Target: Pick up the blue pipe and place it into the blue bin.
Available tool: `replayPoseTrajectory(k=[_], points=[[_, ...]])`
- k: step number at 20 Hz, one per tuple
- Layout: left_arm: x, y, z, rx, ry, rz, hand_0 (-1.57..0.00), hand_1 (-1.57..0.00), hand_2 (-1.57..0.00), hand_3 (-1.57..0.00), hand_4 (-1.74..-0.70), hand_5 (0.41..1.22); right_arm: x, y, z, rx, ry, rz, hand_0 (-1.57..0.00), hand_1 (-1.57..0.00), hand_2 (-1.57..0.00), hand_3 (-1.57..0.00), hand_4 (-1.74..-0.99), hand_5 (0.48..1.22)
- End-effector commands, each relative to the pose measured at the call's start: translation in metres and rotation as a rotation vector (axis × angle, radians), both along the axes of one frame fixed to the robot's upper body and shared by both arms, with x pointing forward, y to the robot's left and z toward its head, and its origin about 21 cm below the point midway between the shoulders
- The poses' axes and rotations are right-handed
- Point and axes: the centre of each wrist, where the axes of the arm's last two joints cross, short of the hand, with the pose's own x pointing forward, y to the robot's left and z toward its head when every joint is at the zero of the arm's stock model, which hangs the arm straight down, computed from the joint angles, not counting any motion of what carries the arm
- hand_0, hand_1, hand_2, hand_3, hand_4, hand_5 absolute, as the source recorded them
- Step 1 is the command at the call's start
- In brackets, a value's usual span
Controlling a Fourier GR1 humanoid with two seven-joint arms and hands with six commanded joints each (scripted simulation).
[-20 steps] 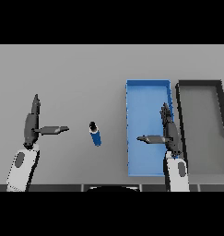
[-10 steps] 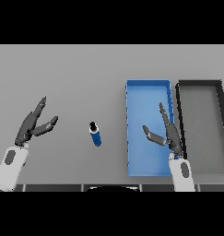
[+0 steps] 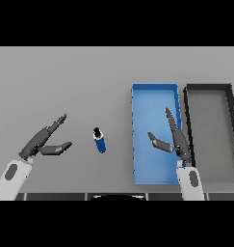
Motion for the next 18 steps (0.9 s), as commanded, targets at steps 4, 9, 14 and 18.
replayPoseTrajectory(k=[4,9,14,18], points=[[-0.011,-0.027,0.0,0.066,0.1,-0.092,0.0,0.0,0.0,0.0,-1.05,0.483,0.002,0.001,0.003,0.018,0.001,-0.002,0.0,0.0,0.0,0.0,-1.228,0.573],[-0.018,-0.057,-0.02,0.089,0.117,-0.178,0.0,0.0,0.0,0.0,-1.11,0.463,-0.002,0.001,-0.001,0.007,0.006,0.016,0.0,0.0,0.0,0.0,-1.212,0.57],[-0.008,-0.088,-0.035,0.028,0.08,-0.199,0.0,0.0,0.0,0.0,-1.15,0.486,-0.004,0.005,-0.003,0.027,0.02,0.011,0.0,0.0,0.0,0.0,-1.209,0.556],[-0.003,-0.107,-0.054,-0.013,0.096,-0.181,0.0,0.0,0.0,0.0,-1.13,0.491,-0.006,0.0,-0.003,0.033,-0.004,0.01,0.0,0.0,0.0,0.0,-1.207,0.551]])
